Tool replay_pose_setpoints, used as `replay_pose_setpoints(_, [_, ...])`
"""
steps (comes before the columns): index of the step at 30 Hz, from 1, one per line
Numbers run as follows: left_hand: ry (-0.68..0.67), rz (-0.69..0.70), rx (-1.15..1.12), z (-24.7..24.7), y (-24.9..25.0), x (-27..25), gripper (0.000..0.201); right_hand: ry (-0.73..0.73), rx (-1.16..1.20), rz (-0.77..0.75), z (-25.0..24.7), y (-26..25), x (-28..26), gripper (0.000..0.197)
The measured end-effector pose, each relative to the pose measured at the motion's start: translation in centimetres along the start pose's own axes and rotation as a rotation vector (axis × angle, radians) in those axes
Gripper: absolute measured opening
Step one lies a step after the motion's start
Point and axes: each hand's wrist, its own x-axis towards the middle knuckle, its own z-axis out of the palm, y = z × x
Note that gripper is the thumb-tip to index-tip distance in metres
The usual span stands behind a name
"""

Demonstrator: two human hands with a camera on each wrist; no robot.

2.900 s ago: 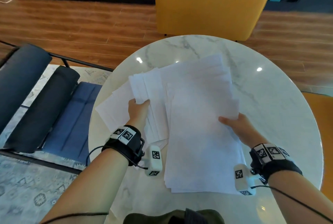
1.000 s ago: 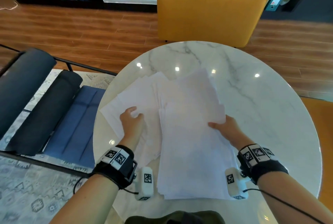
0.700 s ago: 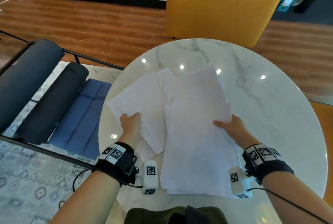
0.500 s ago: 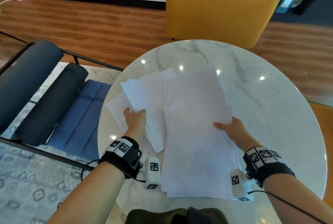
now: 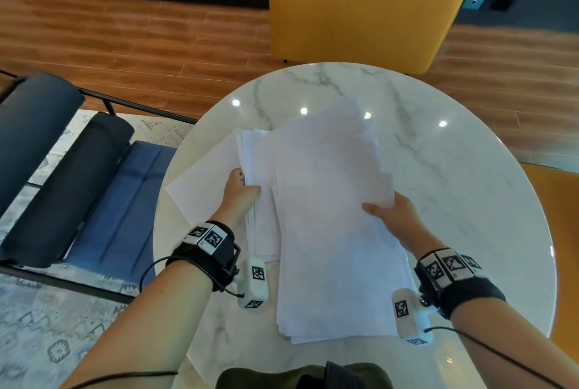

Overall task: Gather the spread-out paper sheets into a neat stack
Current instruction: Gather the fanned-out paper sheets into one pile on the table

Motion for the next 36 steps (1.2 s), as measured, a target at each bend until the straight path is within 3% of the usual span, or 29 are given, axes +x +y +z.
replay_pose_setpoints(4, [-0.044,-0.018,-0.038,2.3,0.1,-1.2,0.035,-0.025,0.011,0.011,0.1,0.2,-0.1,0.046])
replay_pose_setpoints(8, [-0.02,-0.029,-0.117,4.4,-0.3,-2.9,0.066,-0.017,0.062,0.007,0.1,0.5,-0.5,0.046])
replay_pose_setpoints(12, [0.007,0.111,-0.157,4.5,-0.7,-3.3,0.035,0.015,0.092,-0.018,0.7,0.7,-0.7,0.05])
replay_pose_setpoints(15, [-0.007,0.161,-0.223,3.8,-0.3,-3.8,0.032,0.035,0.09,-0.038,0.7,1.3,-0.4,0.07])
replay_pose_setpoints(17, [-0.004,0.182,-0.255,3.4,0.2,-4.2,0.033,0.029,0.15,-0.058,0.8,0.9,-0.5,0.068])
replay_pose_setpoints(22, [-0.004,0.254,-0.28,2.8,1.1,-5.1,0.031,-0.096,0.353,-0.017,0.3,0.1,-0.4,0.09])
replay_pose_setpoints(26, [0.033,0.229,-0.255,2.8,0.7,-5.3,0.045,-0.242,0.349,0.072,-0.3,0.0,-0.9,0.054])
replay_pose_setpoints(28, [0.037,0.206,-0.254,2.7,0.4,-5.2,0.052,-0.281,0.322,0.129,-0.5,0.3,-1.2,0.047])
replay_pose_setpoints(32, [0.022,0.235,-0.19,2.7,0.1,-5.1,0.03,-0.201,0.182,0.085,-0.3,0.5,-1.2,0.044])
replay_pose_setpoints(36, [0.046,0.13,-0.183,2.3,-0.9,-4.7,0.033,-0.104,0.058,0.038,0.8,0.2,-1.4,0.038])
